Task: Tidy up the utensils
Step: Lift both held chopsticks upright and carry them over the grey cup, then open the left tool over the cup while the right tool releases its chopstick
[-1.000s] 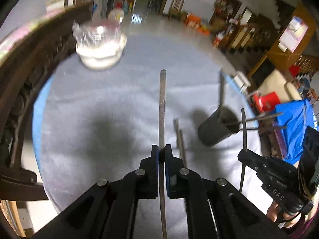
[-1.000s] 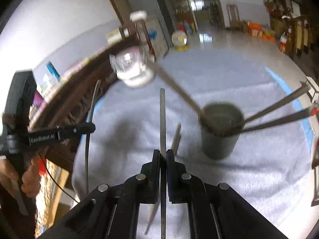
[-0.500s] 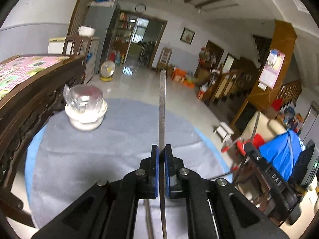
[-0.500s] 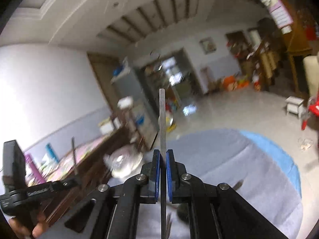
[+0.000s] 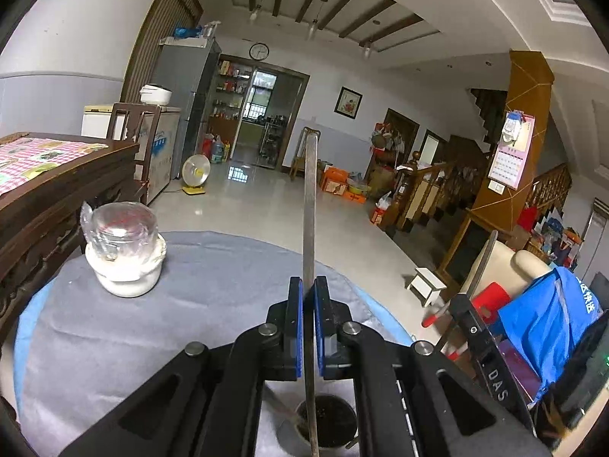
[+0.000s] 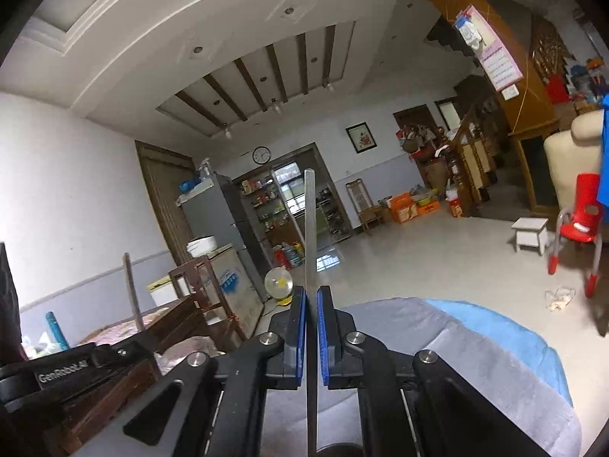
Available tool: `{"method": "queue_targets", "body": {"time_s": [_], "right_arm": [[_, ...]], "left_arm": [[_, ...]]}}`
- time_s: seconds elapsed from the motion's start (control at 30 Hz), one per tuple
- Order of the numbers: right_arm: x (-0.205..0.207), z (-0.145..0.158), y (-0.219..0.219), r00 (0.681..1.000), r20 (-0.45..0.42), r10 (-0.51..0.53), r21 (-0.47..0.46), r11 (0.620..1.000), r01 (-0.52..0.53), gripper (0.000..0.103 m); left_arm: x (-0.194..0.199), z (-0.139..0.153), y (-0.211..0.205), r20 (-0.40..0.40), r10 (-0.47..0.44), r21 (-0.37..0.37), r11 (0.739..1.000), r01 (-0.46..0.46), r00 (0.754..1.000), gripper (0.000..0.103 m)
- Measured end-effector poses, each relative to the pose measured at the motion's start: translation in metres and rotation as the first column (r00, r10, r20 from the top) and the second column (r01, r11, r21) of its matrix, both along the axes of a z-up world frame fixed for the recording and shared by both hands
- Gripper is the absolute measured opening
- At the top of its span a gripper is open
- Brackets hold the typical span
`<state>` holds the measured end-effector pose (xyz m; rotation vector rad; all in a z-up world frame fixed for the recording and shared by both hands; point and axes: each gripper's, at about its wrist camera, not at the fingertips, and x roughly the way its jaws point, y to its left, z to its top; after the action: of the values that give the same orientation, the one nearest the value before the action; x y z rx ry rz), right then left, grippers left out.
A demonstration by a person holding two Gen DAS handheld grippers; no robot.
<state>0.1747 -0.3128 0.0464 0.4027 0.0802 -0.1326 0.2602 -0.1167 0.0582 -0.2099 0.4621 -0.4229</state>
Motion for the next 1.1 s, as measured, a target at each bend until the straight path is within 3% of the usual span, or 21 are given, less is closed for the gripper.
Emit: {"method": "queue_targets", "body": {"time_s": [0.33,0.57,1.1], "right_arm": [[0.010,-0.016,-0.003,0.999,-0.030,-0.035,-0.018,0.999,0.034,0.007],[0.017,-0.029,0.000,0.997,-0.042,-0.066,-0.054,0.997,0.064,0.007],[0.014,-0.038,-0.001,0.994,-0.107,-0.014,-0.068,0.998,0.007,0.009]], "left_arm": [[0.015,-0.021,-0.018,-0.014,0.033,0.006,0.999,-0.033,0.999,0.006],[0.020,-0.042,-0.038,0.002,0.057,0.050,0.997,-0.057,0.998,0.006],[0.013,-0.061,-0.049,-0.057,-0.001,0.117,0.993,0.008,0.998,0.006]]}}
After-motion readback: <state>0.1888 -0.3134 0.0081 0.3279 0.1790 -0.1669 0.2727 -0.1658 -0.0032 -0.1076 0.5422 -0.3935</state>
